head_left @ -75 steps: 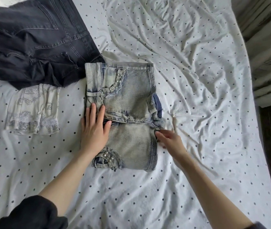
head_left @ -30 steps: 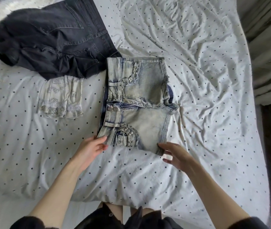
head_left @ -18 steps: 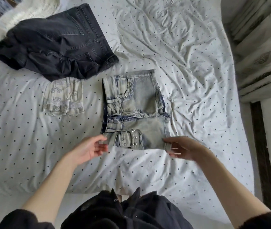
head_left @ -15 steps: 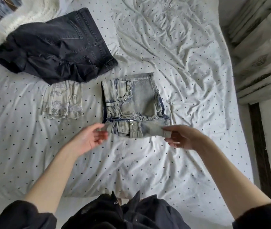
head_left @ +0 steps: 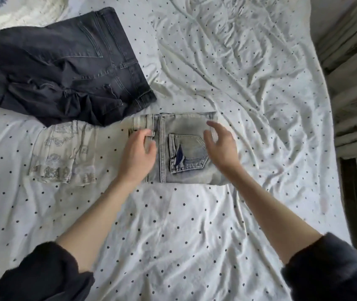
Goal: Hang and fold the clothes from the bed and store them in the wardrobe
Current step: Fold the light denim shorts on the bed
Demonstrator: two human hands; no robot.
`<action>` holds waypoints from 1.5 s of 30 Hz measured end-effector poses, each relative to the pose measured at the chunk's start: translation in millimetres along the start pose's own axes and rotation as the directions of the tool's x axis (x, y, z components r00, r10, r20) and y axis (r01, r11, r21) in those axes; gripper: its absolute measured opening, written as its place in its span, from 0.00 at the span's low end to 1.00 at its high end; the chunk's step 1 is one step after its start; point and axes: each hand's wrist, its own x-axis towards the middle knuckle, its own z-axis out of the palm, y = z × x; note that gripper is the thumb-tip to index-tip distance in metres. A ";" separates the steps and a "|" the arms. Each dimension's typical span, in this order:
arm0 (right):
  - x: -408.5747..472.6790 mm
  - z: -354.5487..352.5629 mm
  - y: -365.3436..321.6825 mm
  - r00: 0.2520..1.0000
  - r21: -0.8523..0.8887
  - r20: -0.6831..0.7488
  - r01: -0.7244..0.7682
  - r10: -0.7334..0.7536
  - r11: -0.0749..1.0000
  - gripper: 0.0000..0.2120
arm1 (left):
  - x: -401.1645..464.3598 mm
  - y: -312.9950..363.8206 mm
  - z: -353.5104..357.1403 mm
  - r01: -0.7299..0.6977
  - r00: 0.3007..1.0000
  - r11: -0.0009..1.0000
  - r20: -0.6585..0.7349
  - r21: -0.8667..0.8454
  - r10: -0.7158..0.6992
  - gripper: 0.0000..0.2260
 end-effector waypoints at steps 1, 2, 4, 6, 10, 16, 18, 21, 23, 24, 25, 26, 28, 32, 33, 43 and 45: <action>-5.4 11.4 4.9 0.986 -0.153 0.023 0.169 -0.168 0.974 0.18 | -6.6 -2.6 11.3 -0.140 0.990 0.972 0.004 0.187 0.142 0.18; -8.5 20.2 8.5 0.960 -0.254 0.063 0.280 -0.273 0.926 0.20 | -11.7 -3.6 20.1 -0.238 0.970 0.915 0.026 0.326 0.243 0.19; 3.0 42.3 20.2 0.939 -0.390 0.135 0.343 -0.315 0.855 0.23 | -3.6 -11.6 37.1 -0.321 0.942 0.825 0.072 0.465 0.326 0.22; 16.7 56.5 33.5 0.952 -0.472 0.157 0.307 -0.264 0.826 0.25 | 8.9 -19.7 44.7 -0.297 0.951 0.796 0.084 0.528 0.299 0.23; 26.3 78.1 56.3 0.960 -0.569 0.151 0.279 -0.236 0.774 0.26 | 21.4 -40.4 61.7 -0.287 0.955 0.780 0.101 0.557 0.280 0.24; 32.0 88.5 65.2 0.961 -0.605 0.187 0.277 -0.205 0.746 0.26 | 30.1 -51.0 71.5 -0.294 0.953 0.778 0.111 0.555 0.282 0.25; 30.9 83.4 59.9 0.959 -0.598 0.207 0.279 -0.191 0.752 0.27 | 29.5 -47.6 67.1 -0.291 0.956 0.794 0.133 0.534 0.262 0.24; 3.9 75.1 54.2 0.931 -0.550 0.276 0.355 -0.237 0.756 0.30 | 18.4 -45.8 53.9 -0.290 0.957 0.845 0.159 0.450 0.243 0.24; -30.4 73.6 55.0 0.888 -0.543 0.373 0.444 -0.269 0.713 0.35 | -0.7 -55.4 42.6 -0.326 0.941 0.852 0.225 0.409 0.251 0.25; -43.9 73.4 57.6 0.871 -0.556 0.406 0.476 -0.277 0.682 0.37 | -10.6 -63.1 38.3 -0.365 0.924 0.836 0.267 0.409 0.273 0.27; -51.6 71.9 59.7 0.862 -0.572 0.417 0.496 -0.289 0.654 0.39 | -21.7 -70.2 33.5 -0.404 0.908 0.808 0.297 0.428 0.296 0.31; -52.0 69.9 61.5 0.860 -0.584 0.408 0.503 -0.306 0.637 0.39 | -29.8 -75.6 28.6 -0.434 0.895 0.775 0.317 0.459 0.314 0.35; -40.8 64.4 62.3 0.868 -0.609 0.400 0.492 -0.294 0.622 0.41 | -34.1 -78.2 20.9 -0.459 0.887 0.724 0.319 0.515 0.335 0.41; -30.5 59.5 53.3 0.886 -0.616 0.386 0.454 -0.256 0.644 0.38 | -29.0 -57.8 22.2 -0.473 0.880 0.660 0.275 0.584 0.387 0.37; -32.5 58.4 50.5 0.892 -0.598 0.378 0.441 -0.250 0.670 0.36 | -27.8 -52.9 24.4 -0.478 0.877 0.671 0.270 0.567 0.397 0.35; -104.9 40.5 51.0 0.837 -0.481 0.477 0.503 -0.267 0.718 0.30 | -71.1 -70.0 -3.6 -0.436 0.829 0.888 0.450 0.147 0.332 0.27; -108.6 43.6 56.6 0.818 -0.531 0.564 0.464 -0.114 0.709 0.34 | -78.5 -75.0 -2.1 -0.231 0.904 0.973 0.366 -0.015 0.220 0.23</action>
